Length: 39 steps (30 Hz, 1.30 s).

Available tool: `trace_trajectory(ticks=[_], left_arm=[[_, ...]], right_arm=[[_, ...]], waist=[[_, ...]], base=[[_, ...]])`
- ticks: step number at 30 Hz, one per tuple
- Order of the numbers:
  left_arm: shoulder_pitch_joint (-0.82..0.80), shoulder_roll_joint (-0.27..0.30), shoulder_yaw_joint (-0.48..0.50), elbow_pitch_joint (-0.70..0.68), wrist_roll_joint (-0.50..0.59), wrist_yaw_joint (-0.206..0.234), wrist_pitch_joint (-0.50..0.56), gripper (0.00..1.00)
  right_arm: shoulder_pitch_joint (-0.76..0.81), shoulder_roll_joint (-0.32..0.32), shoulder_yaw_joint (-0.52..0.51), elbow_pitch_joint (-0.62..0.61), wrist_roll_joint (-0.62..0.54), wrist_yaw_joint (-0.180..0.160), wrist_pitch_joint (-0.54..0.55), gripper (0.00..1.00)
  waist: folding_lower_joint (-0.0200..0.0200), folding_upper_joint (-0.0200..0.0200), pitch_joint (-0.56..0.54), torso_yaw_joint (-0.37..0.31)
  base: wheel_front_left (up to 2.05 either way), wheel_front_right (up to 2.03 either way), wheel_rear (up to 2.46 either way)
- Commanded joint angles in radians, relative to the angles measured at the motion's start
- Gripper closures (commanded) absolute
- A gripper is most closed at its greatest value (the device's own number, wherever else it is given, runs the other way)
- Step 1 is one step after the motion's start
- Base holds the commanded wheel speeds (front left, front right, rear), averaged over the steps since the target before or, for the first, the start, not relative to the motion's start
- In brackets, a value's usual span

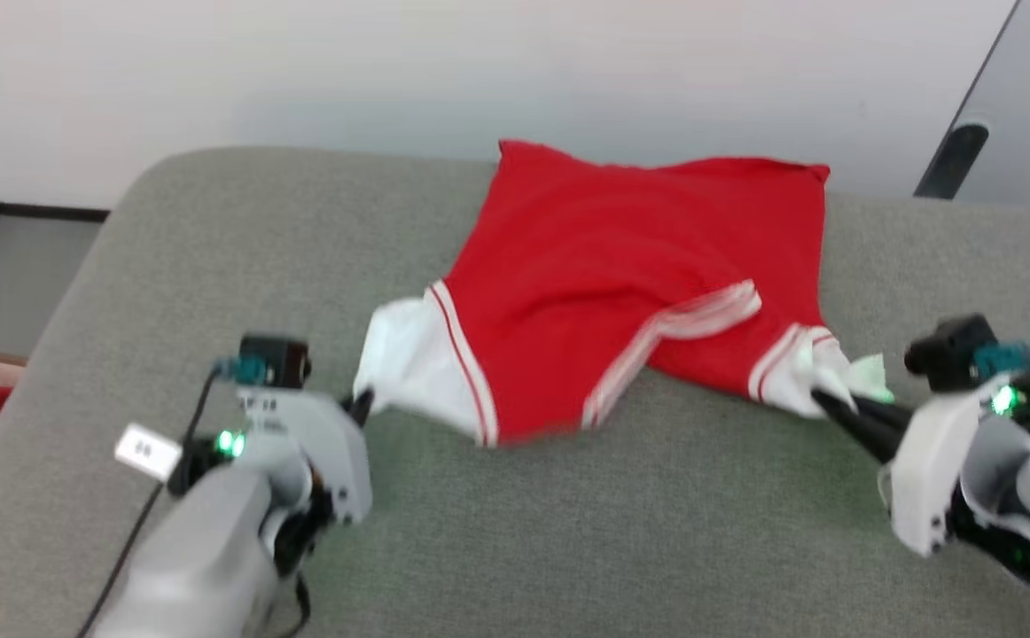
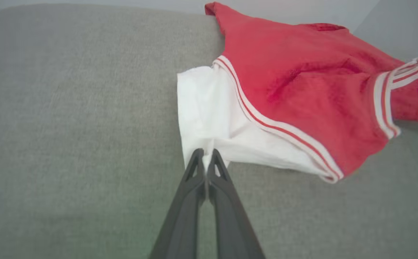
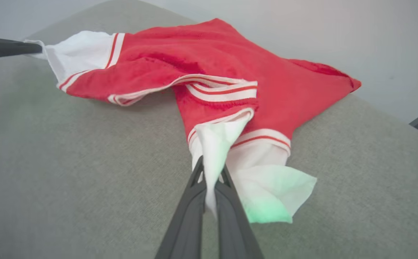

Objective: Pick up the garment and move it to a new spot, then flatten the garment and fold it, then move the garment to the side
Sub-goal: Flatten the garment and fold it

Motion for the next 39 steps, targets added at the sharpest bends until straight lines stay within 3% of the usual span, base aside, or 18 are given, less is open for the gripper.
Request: trace_trajectory(ticks=[1,7,14,20,30,36,38,39], left_arm=[[0.051,0.015,-0.004,-0.017,-0.015,0.000,0.010,1.00],[0.193,0.055,0.010,-0.090,-0.056,0.025,0.030,1.00],[0.340,0.134,0.040,-0.222,-0.090,0.107,0.042,1.00],[0.461,0.203,0.075,-0.386,-0.125,0.189,0.068,1.00],[0.592,0.267,0.115,-0.648,-0.166,0.319,0.109,1.00],[0.611,0.261,0.121,-0.736,-0.159,0.353,0.094,1.00],[0.607,0.257,0.118,-0.747,-0.156,0.360,0.097,1.00],[0.602,0.254,0.115,-0.752,-0.154,0.360,0.098,1.00]], right_arm=[[0.030,-0.032,0.024,-0.026,0.018,-0.001,0.002,1.00],[0.110,-0.111,0.074,-0.113,0.106,-0.001,-0.007,1.00],[0.161,-0.215,0.155,-0.211,0.052,-0.001,-0.027,1.00],[0.218,-0.283,0.168,-0.239,0.094,-0.001,-0.028,1.00],[0.268,-0.333,0.146,-0.259,0.180,-0.001,0.000,1.00],[0.261,-0.300,0.113,-0.205,0.204,-0.001,0.055,1.00],[0.251,-0.286,0.099,-0.178,0.210,-0.001,0.093,0.49],[0.245,-0.279,0.089,-0.170,0.213,-0.001,0.110,0.00]], waist=[[0.0000,0.0000,-0.033,0.015],[0.0000,0.0000,-0.051,0.024],[0.0000,0.0000,-0.059,0.024],[0.0000,0.0000,-0.053,0.012],[0.0000,0.0000,-0.010,-0.008],[0.0000,0.0000,0.024,-0.021],[0.0000,0.0000,0.035,-0.025],[0.0000,0.0000,0.039,-0.026]], base=[[0.00,0.00,0.00],[0.00,0.00,0.00],[0.00,0.00,0.00],[0.00,0.00,0.00],[0.00,0.00,0.00],[0.00,0.00,0.00],[0.00,0.00,0.00],[0.00,0.00,0.00]])
